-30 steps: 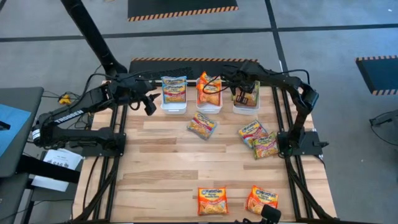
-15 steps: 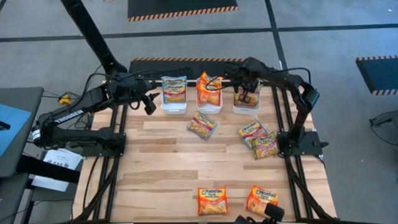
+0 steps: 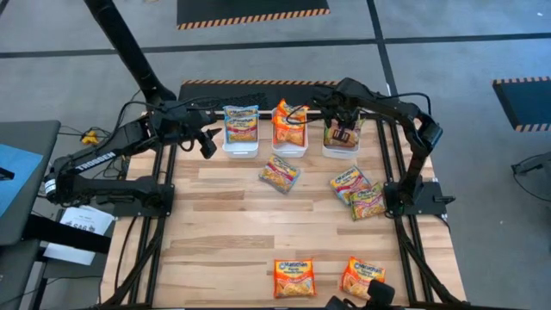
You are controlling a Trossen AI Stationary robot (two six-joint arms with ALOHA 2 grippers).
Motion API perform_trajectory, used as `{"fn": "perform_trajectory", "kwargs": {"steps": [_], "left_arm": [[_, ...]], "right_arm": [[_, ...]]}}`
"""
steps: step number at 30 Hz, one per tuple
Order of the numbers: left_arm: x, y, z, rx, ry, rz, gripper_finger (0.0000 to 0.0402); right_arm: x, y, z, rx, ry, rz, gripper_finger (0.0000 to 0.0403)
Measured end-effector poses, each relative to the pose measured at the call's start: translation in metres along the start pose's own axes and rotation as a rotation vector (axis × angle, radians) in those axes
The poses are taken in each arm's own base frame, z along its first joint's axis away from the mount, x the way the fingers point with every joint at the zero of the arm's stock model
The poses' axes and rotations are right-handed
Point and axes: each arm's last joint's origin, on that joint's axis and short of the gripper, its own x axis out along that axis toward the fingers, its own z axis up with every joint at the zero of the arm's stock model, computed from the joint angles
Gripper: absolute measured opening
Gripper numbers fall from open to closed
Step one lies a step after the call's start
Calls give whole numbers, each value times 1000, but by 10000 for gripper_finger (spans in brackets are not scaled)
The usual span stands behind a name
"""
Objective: Sort Maruchan noodles
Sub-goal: Put the green noodle pack into the right white bin
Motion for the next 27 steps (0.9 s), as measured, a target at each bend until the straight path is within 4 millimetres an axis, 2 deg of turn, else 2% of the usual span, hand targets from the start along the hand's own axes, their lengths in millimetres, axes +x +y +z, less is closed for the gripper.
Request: {"fn": "perform_trajectory", "kwargs": {"steps": [10,12,18,22,27], "left_arm": [[0,0,0,0,1,15,137],[0,0,0,-8,1,17,137],[0,1,0,-35,0,17,137],[0,1,0,-38,0,17,137],[0,0,0,-38,0,17,137]], "right_arm": [[-4,-1,-1,52,-2,22,87],[-9,0,-3,100,2,112,87],[-15,11,-5,178,-5,524,86],[-3,15,2,178,-51,550,86],[18,18,2,195,-20,572,86]]}}
